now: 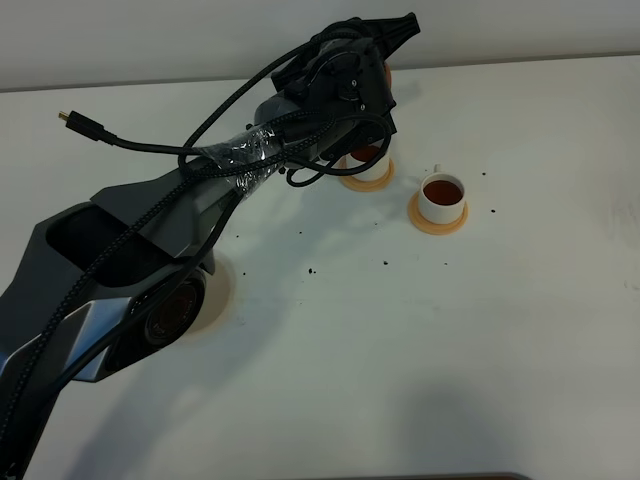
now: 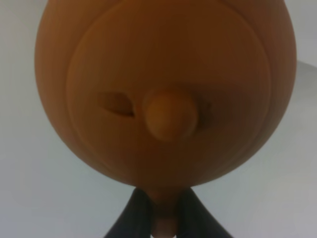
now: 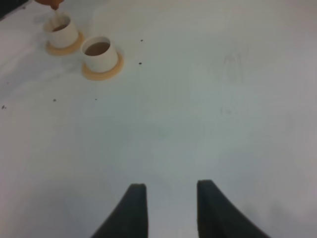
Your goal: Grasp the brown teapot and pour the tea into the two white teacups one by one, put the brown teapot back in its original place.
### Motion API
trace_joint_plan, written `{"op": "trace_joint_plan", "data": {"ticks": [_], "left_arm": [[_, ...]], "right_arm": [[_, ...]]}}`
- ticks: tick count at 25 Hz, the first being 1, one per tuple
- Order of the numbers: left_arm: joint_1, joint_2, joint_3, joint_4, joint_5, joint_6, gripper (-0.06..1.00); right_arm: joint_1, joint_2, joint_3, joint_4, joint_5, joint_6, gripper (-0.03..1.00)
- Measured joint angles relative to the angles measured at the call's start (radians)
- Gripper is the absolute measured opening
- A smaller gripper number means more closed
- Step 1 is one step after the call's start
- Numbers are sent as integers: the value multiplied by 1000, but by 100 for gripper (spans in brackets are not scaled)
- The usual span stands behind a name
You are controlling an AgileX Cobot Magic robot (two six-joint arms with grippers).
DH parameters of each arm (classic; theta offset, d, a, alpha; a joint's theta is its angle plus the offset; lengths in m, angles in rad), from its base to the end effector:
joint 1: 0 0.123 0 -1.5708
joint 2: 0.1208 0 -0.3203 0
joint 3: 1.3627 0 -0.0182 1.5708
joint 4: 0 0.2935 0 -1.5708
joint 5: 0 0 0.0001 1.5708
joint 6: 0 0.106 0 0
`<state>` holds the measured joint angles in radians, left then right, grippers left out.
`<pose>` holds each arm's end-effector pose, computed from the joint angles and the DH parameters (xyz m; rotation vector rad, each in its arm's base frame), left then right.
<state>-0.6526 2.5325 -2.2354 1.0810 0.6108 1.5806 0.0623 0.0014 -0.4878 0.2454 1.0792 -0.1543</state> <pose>0.5511 -0.3536 0.1838 2.5040 0.2819 1.5598 0.0085 0.0233 0.2876 -0.2346 2.0462 0.2384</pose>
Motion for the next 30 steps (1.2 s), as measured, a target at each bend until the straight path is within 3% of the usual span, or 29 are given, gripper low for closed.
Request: {"op": "trace_joint_plan", "data": {"ticks": [30], "left_arm": [[0, 0, 0, 5, -15, -2, 11]], "right_arm": [[0, 0, 0, 0, 0, 0, 24]]}}
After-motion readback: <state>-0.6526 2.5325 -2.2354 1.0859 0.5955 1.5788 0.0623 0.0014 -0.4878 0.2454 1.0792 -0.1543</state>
